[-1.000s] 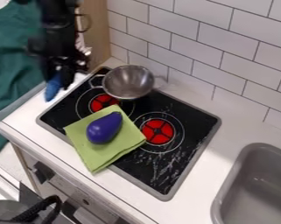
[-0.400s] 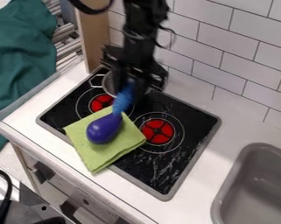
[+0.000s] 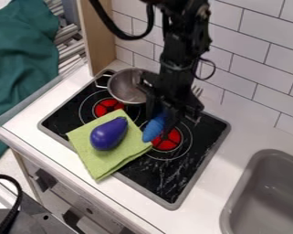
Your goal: Move the blue fork to the right side of the stove
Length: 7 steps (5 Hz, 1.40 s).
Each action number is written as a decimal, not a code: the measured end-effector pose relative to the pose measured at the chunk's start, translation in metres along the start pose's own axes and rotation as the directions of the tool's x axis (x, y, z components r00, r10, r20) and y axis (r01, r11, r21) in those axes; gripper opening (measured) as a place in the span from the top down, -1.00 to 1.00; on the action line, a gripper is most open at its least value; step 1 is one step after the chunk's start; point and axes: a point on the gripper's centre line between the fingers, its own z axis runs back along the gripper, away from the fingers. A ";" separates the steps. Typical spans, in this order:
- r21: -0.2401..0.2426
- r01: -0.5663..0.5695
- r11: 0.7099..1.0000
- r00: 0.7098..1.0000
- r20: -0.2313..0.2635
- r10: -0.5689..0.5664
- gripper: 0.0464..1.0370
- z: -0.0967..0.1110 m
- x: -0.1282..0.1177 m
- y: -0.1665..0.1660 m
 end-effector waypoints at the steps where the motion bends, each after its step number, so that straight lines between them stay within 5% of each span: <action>1: 0.009 0.030 1.000 0.999 -0.016 -0.030 0.35 -0.003 -0.002 -0.008; 4: -0.083 0.036 0.996 0.993 -0.107 -0.045 0.35 -0.045 0.005 -0.029; 5: -0.100 -0.001 0.995 0.992 -0.128 -0.012 0.22 -0.050 0.010 -0.033; 7: -0.097 -0.035 0.995 0.994 -0.109 0.024 -0.92 -0.043 0.008 -0.032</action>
